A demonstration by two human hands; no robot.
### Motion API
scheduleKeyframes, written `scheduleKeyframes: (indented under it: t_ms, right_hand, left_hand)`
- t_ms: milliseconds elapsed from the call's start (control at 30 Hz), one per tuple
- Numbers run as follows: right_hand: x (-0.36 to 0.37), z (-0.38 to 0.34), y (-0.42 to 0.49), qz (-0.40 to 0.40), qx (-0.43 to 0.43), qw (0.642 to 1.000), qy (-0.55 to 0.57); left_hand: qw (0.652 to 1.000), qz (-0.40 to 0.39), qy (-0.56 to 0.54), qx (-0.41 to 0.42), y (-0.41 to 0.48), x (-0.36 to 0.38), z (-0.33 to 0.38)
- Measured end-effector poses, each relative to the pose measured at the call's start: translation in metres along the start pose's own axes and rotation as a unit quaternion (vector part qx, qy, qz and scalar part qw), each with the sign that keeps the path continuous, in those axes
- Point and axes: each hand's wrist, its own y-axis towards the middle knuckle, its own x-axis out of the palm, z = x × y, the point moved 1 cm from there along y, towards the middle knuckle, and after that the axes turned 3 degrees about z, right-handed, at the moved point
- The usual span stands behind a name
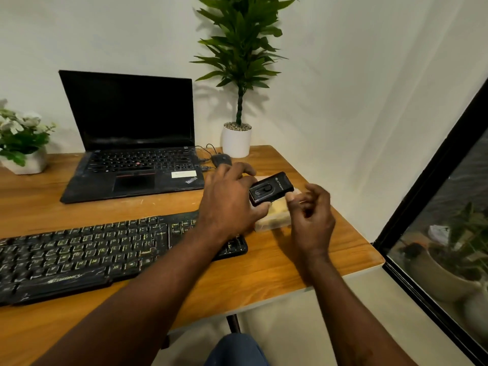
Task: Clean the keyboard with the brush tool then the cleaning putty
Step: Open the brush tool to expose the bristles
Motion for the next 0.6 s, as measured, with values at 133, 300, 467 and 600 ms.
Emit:
scheduleKeyframes:
  t_ms: [133, 300, 467, 600]
  right_hand:
    - [0.018, -0.026, -0.049, -0.086, 0.112, 0.978, 0.152]
    - [0.024, -0.043, -0.072, -0.118, 0.182, 0.936, 0.278]
    - [0.037, -0.052, -0.089, -0.194, 0.265, 0.858, 0.394]
    - [0.052, -0.06, -0.104, -0.222, 0.283, 0.841, 0.405]
  left_hand:
    - [0.998, 0.041, -0.045, -0.013, -0.034, -0.007, 0.0]
    - [0.993, 0.083, -0.077, -0.03, -0.068, -0.019, -0.001]
    - [0.993, 0.073, -0.09, -0.037, -0.096, -0.031, -0.015]
    - [0.994, 0.044, -0.088, -0.046, -0.12, -0.043, -0.044]
